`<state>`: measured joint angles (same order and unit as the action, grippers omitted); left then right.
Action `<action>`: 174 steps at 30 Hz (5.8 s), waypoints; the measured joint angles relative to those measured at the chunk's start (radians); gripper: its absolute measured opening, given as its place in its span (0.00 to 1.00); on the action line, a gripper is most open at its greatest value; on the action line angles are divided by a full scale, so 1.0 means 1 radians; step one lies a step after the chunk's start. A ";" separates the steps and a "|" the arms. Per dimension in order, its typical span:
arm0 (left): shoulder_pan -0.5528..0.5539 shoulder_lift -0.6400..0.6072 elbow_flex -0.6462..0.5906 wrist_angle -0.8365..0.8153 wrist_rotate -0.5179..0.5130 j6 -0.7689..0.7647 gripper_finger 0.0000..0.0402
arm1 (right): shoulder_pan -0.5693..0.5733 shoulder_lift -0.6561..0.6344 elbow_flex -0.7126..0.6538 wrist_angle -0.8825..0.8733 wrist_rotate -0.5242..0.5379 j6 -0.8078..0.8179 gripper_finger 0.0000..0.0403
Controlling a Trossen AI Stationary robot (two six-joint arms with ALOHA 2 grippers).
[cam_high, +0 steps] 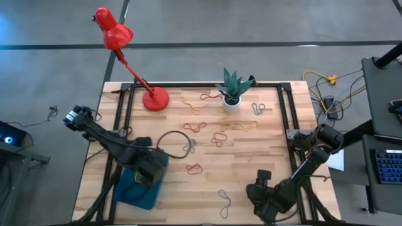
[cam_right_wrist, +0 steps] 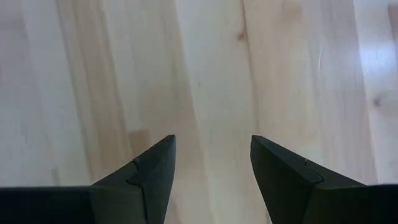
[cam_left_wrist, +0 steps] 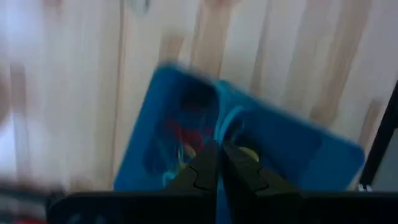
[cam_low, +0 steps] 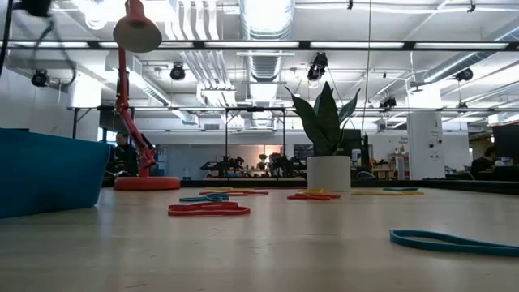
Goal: Pick and place rubber bands into bin
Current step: Put the blue rubber band into blue bin, then put the blue rubber band into the blue bin
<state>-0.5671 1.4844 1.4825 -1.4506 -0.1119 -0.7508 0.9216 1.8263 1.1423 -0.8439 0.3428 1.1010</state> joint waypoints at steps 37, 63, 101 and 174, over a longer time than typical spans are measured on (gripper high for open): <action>-0.176 -0.094 -0.292 0.594 -0.014 -0.463 0.63 | -0.213 0.074 0.064 0.424 -0.240 -1.219 0.48; -0.174 -0.094 -0.297 0.684 -0.048 -0.394 0.63 | -0.254 0.192 0.124 0.482 -0.391 -1.190 0.46; -0.172 -0.094 -0.298 0.688 -0.065 -0.384 0.63 | -0.390 0.205 0.255 0.507 -0.213 -0.794 0.02; -0.172 -0.093 -0.311 0.734 -0.088 -0.335 0.63 | -0.319 0.306 0.312 0.328 -0.326 -0.994 0.02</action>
<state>-0.7395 1.3911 1.1713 -0.7162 -0.1999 -1.0855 0.6022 2.1324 1.4542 -0.5155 0.0163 0.1067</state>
